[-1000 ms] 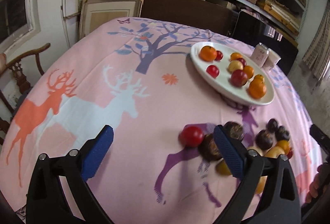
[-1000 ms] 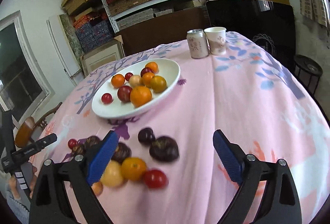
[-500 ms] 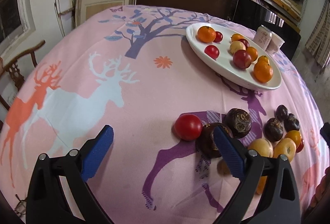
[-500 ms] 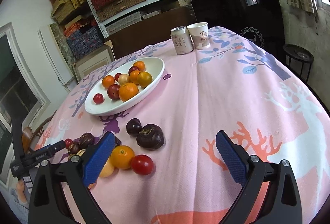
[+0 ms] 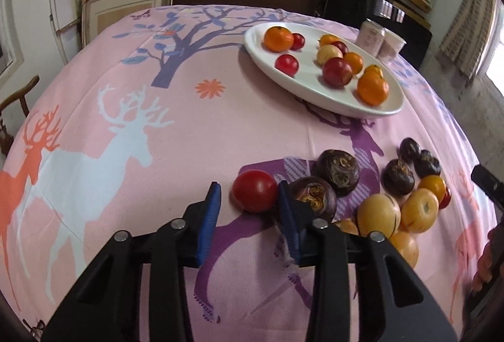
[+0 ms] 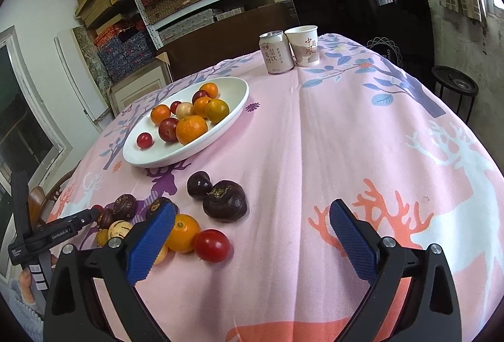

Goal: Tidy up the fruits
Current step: 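Grasp a red tomato with the left tool while the right tool grasps another red tomato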

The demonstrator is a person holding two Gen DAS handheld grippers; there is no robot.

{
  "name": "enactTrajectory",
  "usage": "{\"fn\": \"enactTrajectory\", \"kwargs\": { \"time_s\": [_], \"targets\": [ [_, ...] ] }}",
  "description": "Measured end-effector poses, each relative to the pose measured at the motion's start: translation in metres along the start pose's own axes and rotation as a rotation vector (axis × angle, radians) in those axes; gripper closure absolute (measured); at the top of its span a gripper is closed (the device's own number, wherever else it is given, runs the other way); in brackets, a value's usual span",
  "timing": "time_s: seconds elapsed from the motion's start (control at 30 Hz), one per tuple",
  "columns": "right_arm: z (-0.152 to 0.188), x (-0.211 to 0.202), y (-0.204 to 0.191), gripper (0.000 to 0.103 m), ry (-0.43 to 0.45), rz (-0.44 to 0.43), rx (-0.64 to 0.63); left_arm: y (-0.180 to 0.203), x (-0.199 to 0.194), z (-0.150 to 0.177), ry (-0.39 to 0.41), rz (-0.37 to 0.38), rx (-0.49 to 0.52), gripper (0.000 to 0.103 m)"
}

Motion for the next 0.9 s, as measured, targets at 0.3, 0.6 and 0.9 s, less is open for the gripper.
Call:
{"fn": "enactTrajectory", "kwargs": {
  "time_s": [0.3, 0.6, 0.9],
  "targets": [
    [0.003, 0.002, -0.003, 0.004, -0.009, 0.003, -0.024, 0.004, 0.014, 0.005, -0.009, -0.030, 0.096, 0.069],
    [0.005, 0.003, -0.008, 0.004, -0.018, 0.005, -0.049, 0.005, 0.017, -0.002, -0.004, -0.007, 0.084, 0.068],
    [0.024, -0.006, -0.031, 0.007, -0.046, -0.005, -0.189, 0.010, 0.014, 0.002, -0.003, -0.018, 0.111, 0.073]
  ]
}}
Point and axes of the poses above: each gripper's, at about its wrist camera, not at the fingertips, and x roughly the way its jaws point, y to its right, z to its underside, the point moved 1 cm from there along x, roughly the way its jaws point, and after that the axes turned 3 degrees about -x, right-handed, at the moved point
